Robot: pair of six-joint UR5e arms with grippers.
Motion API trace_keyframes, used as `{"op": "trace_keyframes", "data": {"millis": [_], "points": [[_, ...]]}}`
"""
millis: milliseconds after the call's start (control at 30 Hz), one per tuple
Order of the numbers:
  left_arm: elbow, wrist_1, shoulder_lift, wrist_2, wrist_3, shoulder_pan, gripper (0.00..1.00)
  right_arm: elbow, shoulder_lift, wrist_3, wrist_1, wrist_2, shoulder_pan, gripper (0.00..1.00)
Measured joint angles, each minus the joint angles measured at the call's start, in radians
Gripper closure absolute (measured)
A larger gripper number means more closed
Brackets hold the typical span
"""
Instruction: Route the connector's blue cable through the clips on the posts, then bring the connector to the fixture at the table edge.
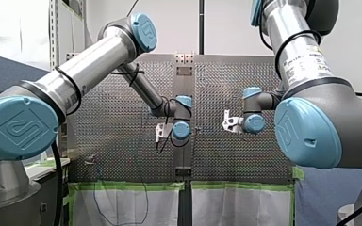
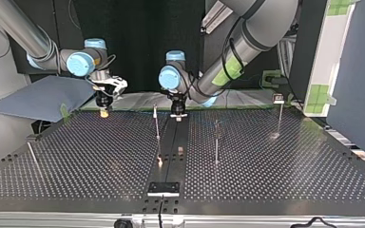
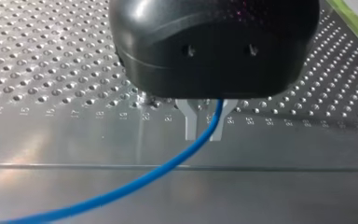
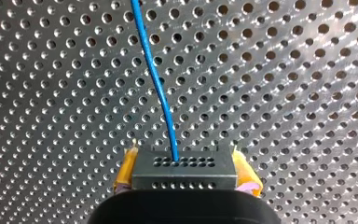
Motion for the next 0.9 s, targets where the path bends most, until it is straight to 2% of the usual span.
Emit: {"op": "trace_keyframes", "data": {"millis": [67,233,267,500,667,800,900], "points": [[0.000,0.000,0.000,0.003,0.001,-0.001,0.51,0.000,0.000,0.000,0.000,-0.001,-0.001,1.00],[0.000,0.000,0.000,0.005,0.004,-0.006,0.51,0.000,0.001,0.000,0.001,-0.005,-0.001,1.00],[0.000,0.000,0.000,0.005,0.004,-0.007,0.01,0.000,0.001,0.000,0.002,-0.006,-0.001,1.00],[0.000,-0.023,0.002,0.012,0.010,-0.015,0.01,0.000,0.003,0.000,0.004,-0.012,0.002,1.00],[-0.004,-0.063,0.008,0.041,0.021,-0.021,0.01,0.000,0.005,0.000,0.005,-0.012,0.003,1.00],[-0.026,-0.092,0.027,0.039,0.022,-0.033,0.01,0.000,0.006,0.002,0.008,-0.012,0.000,1.00],[-0.048,-0.088,0.049,0.033,0.018,-0.040,0.01,0.000,0.006,0.003,0.009,-0.012,-0.001,1.00]]}}
